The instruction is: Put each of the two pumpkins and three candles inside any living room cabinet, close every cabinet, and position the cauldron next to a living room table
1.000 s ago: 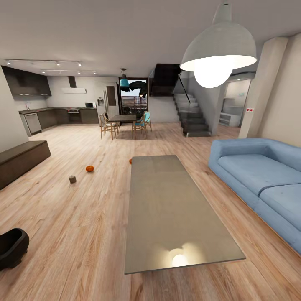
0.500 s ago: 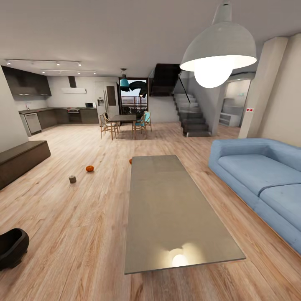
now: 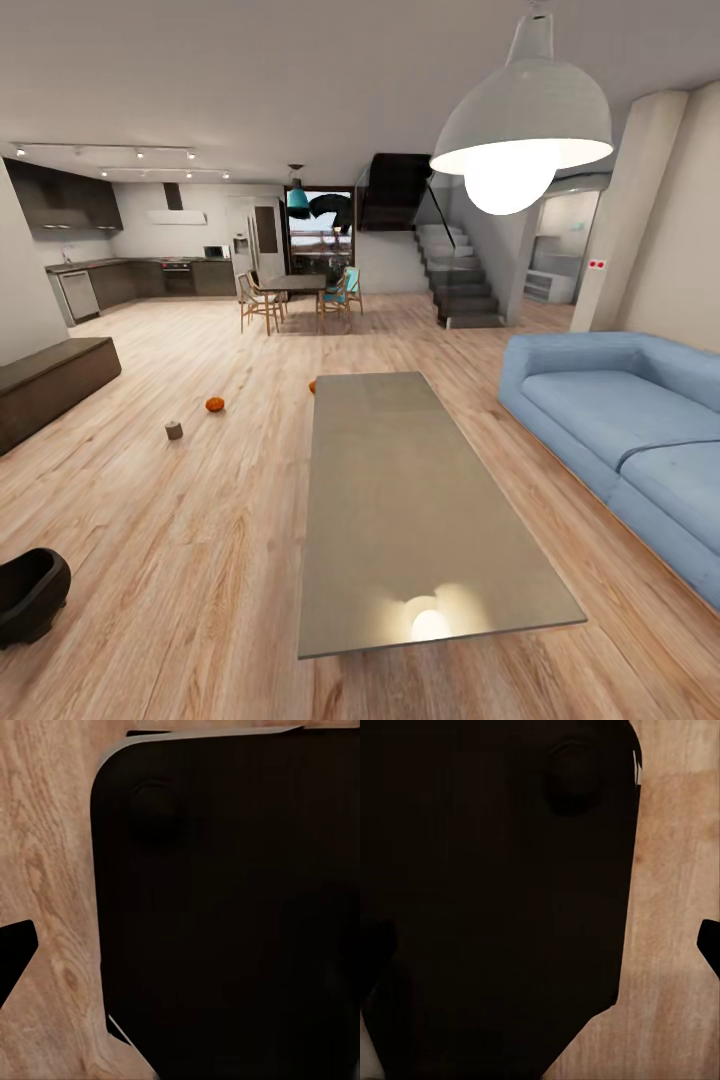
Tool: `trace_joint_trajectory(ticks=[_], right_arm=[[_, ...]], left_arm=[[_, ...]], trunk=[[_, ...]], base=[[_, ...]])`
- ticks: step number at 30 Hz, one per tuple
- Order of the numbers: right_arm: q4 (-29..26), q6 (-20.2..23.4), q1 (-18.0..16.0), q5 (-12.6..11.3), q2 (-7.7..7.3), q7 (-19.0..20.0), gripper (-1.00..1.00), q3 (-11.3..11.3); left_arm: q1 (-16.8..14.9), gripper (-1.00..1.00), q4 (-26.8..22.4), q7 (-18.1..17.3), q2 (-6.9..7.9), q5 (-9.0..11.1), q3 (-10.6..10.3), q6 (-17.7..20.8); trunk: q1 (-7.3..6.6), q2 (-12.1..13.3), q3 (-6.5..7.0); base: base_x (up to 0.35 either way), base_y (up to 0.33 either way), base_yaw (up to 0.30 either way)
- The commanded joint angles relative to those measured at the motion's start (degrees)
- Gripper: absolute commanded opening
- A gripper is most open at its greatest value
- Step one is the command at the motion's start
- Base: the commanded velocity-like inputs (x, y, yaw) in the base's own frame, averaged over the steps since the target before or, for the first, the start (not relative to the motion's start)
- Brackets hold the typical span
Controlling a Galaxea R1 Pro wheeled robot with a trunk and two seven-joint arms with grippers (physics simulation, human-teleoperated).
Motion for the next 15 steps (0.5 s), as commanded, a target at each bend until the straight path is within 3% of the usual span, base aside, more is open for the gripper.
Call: trace_joint_trajectory(ticks=[1, 7, 15], right_arm=[[0.0, 0.0, 0.0, 0.0, 0.00, 0.0, 1.00, 0.0], [0.0, 0.0, 0.0, 0.0, -0.09, 0.0, 1.00, 0.0], [0.0, -0.1, 0.0, -0.3, 0.12, -0.1, 1.00, -0.2]], left_arm=[[0.0, 1.00, 0.0, 0.0, 0.03, 0.0, 0.0, 0.0], [0.0, 1.00, -0.1, 0.1, 0.36, 0.0, 0.1, -0.1], [0.0, 1.00, -0.9, 0.2, 2.15, 0.2, 0.2, -0.5]], trunk=[[-0.23, 0.4, 0.19], [-1.54, 2.8, 1.26], [-3.30, 6.0, 2.70]], base=[[0.000, 0.000, 0.000], [0.000, 0.000, 0.000], [0.000, 0.000, 0.000]])
